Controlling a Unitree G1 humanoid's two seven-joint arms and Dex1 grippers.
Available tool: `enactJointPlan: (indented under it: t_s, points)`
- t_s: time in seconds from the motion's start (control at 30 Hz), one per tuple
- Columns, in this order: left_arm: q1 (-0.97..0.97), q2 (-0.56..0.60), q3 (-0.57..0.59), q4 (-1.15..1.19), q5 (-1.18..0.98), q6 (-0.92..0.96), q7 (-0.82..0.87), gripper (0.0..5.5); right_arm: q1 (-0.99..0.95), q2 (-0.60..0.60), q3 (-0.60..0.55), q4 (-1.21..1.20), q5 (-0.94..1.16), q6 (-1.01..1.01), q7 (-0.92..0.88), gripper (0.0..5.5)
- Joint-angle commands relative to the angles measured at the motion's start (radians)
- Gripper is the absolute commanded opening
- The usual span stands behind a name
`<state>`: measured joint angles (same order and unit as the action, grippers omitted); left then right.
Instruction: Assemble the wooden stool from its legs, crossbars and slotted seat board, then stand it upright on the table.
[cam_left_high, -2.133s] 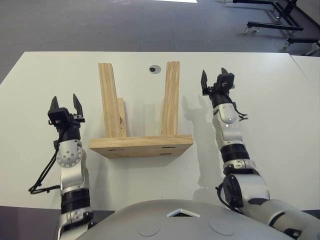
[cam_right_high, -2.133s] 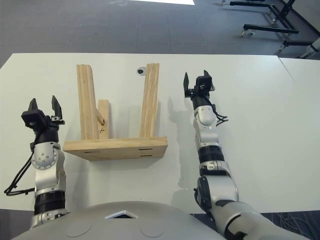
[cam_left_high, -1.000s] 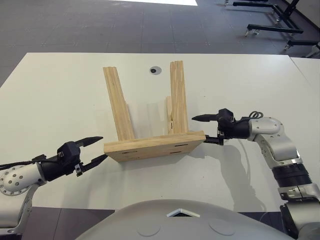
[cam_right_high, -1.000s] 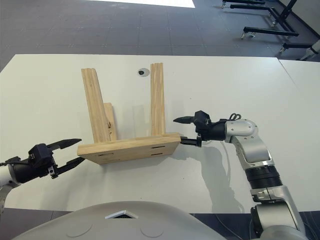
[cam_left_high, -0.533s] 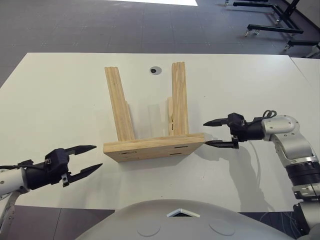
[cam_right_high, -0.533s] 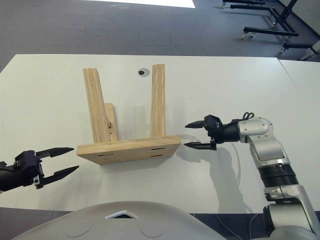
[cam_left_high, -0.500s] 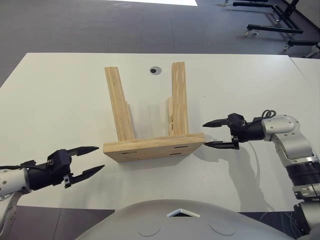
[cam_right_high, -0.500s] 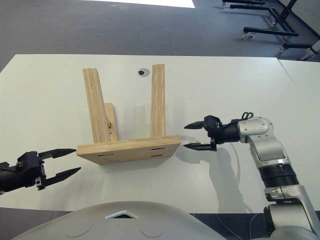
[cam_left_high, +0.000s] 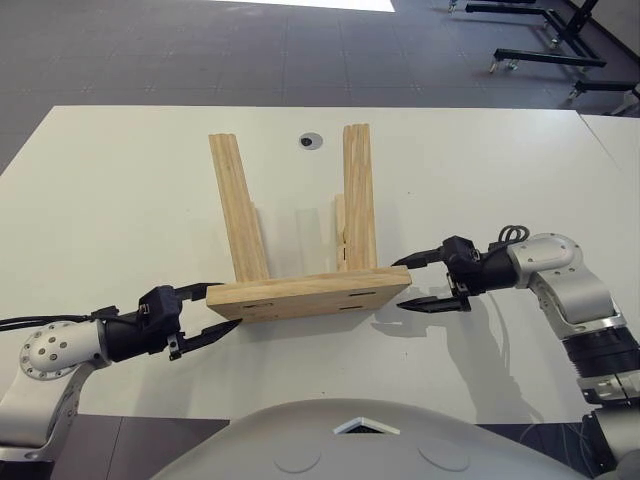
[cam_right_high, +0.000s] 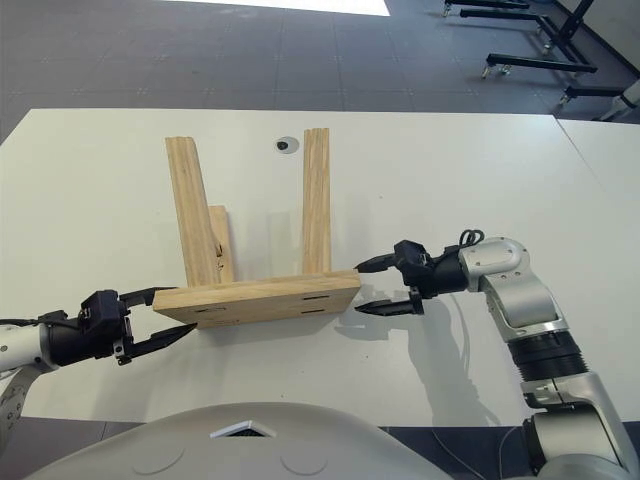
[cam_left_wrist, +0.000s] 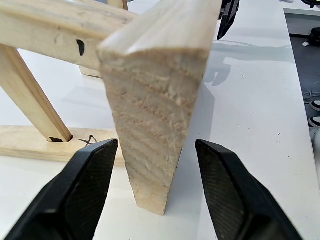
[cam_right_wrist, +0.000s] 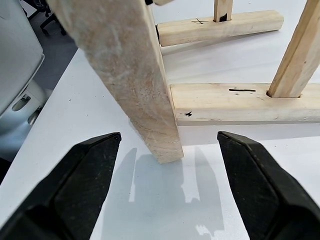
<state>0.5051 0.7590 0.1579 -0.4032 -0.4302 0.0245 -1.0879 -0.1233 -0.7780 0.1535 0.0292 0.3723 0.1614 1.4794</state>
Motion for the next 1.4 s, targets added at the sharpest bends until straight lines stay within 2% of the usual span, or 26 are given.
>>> enactJointPlan:
  t_s: [0.03, 0.27, 0.4, 0.87, 0.97, 1.03, 1.13, 1.23, 1.33, 1.4]
  points:
    - [-0.026, 0.0, -0.024, 0.019, 0.009, 0.016, 0.003, 2.85, -0.008, 0.006, -0.001, -0.014, 0.01, -0.01, 0.007, 3.56]
    - [-0.078, -0.02, -0.071, 0.051, 0.022, 0.018, 0.014, 1.84, -0.001, 0.059, 0.0, 0.003, 0.012, -0.056, -0.006, 3.6]
    - [-0.098, -0.022, -0.081, 0.067, 0.026, 0.012, 0.013, 1.58, 0.004, 0.074, 0.0, 0.005, 0.011, -0.061, -0.012, 3.6]
    - [-0.178, -0.042, -0.098, 0.113, 0.018, 0.009, -0.002, 1.55, -0.007, 0.102, 0.015, -0.012, 0.031, -0.057, 0.0, 1.55]
    - [-0.195, -0.051, -0.09, 0.116, -0.005, 0.025, 0.003, 1.55, -0.001, 0.112, 0.01, -0.016, 0.049, -0.036, -0.005, 1.51]
    - [-0.204, -0.058, -0.07, 0.108, -0.045, 0.064, 0.015, 1.55, 0.007, 0.128, -0.001, -0.019, 0.087, 0.001, -0.006, 1.51]
    - [-0.204, -0.019, -0.02, 0.055, -0.166, 0.213, 0.009, 1.56, 0.013, 0.146, 0.001, -0.025, 0.198, 0.169, 0.026, 1.51]
    - [-0.215, 0.052, 0.051, -0.036, -0.387, 0.444, 0.018, 1.57, -0.007, 0.127, 0.033, -0.016, 0.258, 0.328, 0.07, 1.51]
    - [-0.246, 0.103, 0.113, -0.094, -0.664, 0.677, 0.08, 1.57, -0.049, 0.073, 0.108, 0.0, 0.299, 0.46, 0.123, 1.5]
    - [-0.225, 0.117, 0.127, -0.123, -0.789, 0.765, 0.11, 1.57, -0.086, 0.028, 0.176, 0.011, 0.343, 0.538, 0.134, 1.48]
